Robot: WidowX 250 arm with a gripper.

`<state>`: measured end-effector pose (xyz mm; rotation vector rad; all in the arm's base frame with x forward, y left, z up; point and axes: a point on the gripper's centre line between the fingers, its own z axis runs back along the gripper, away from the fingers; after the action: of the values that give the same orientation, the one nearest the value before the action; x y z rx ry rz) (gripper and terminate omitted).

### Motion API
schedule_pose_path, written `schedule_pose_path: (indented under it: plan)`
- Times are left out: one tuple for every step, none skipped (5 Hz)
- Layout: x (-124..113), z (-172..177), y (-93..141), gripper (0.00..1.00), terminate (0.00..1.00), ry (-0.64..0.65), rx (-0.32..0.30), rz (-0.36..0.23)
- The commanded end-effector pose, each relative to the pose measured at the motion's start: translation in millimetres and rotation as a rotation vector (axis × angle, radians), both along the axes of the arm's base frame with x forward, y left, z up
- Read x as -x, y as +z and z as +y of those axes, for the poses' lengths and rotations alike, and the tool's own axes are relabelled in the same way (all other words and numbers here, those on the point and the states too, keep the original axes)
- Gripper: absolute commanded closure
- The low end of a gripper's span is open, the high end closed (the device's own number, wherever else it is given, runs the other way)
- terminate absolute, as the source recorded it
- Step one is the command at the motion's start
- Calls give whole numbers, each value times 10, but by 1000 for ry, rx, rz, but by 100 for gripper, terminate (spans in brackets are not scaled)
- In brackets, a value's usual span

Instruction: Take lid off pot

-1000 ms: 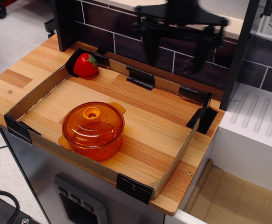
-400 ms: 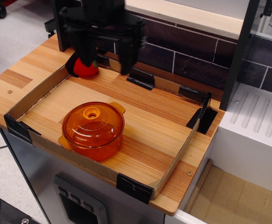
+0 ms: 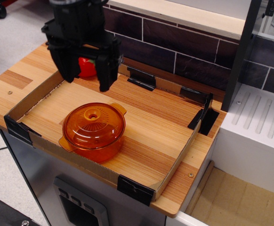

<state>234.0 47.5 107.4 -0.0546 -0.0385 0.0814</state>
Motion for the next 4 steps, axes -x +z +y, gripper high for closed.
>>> schedule_pose_path:
  plan:
    - [-130,23,-100,0,0,-32,-50,-30]
    - [-135,-1,-194,0,0,-35,-63,-31]
    - [125,-85,-434,0,0,-45,-78,-38]
    - [231,-138,-576,0,0,-54,-88,-30]
